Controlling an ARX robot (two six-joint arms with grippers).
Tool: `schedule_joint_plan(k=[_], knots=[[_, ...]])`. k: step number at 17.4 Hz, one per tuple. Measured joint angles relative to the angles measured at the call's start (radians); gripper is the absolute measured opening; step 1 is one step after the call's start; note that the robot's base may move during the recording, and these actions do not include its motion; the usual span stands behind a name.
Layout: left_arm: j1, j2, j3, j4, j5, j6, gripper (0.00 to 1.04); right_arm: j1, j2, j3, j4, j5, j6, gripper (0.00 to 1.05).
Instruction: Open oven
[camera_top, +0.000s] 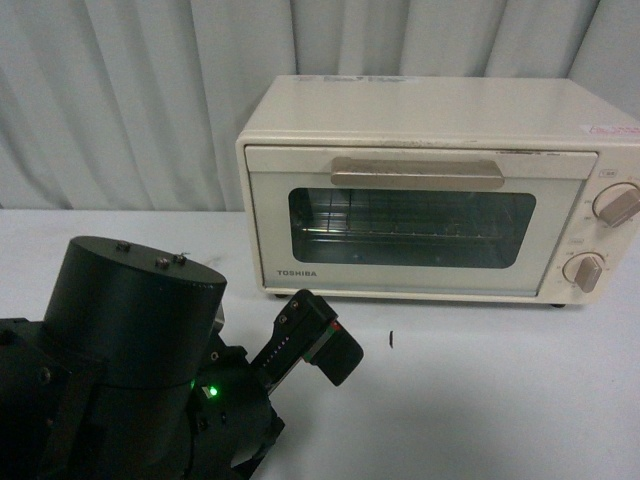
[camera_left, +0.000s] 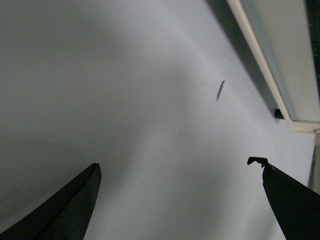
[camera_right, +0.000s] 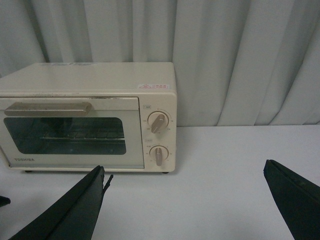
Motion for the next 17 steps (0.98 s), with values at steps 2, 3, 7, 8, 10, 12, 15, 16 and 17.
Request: schedule_joint_plan(k=[2, 3, 7, 8, 10, 12, 15, 16, 17], knots=[[-0.01, 0.015, 0.002, 0.008, -0.005, -0.009, 0.98, 0.0, 0.0, 0.0, 0.0, 0.0, 0.0, 0.98], [-0.018, 0.016, 0.003, 0.013, -0.005, -0.012, 0.98, 0.0, 0.0, 0.0, 0.0, 0.0, 0.0, 0.98], [-0.038, 0.035, 0.0, 0.051, -0.005, -0.041, 0.98, 0.0, 0.0, 0.0, 0.0, 0.0, 0.0, 0.98], [-0.037, 0.035, -0.001, 0.05, -0.008, -0.042, 0.98, 0.0, 0.0, 0.0, 0.0, 0.0, 0.0, 0.98], [-0.037, 0.035, -0.002, 0.05, -0.011, -0.044, 0.98, 0.0, 0.0, 0.0, 0.0, 0.0, 0.0, 0.98], [-0.037, 0.035, -0.002, 0.05, -0.012, -0.045, 0.98, 0.0, 0.0, 0.0, 0.0, 0.0, 0.0, 0.98], [-0.037, 0.035, -0.002, 0.05, -0.012, -0.047, 0.98, 0.0, 0.0, 0.0, 0.0, 0.0, 0.0, 0.98], [-0.037, 0.035, -0.002, 0.05, -0.012, -0.047, 0.98, 0.0, 0.0, 0.0, 0.0, 0.0, 0.0, 0.98], [-0.037, 0.035, -0.002, 0.05, -0.012, -0.047, 0.98, 0.0, 0.0, 0.0, 0.0, 0.0, 0.0, 0.98]])
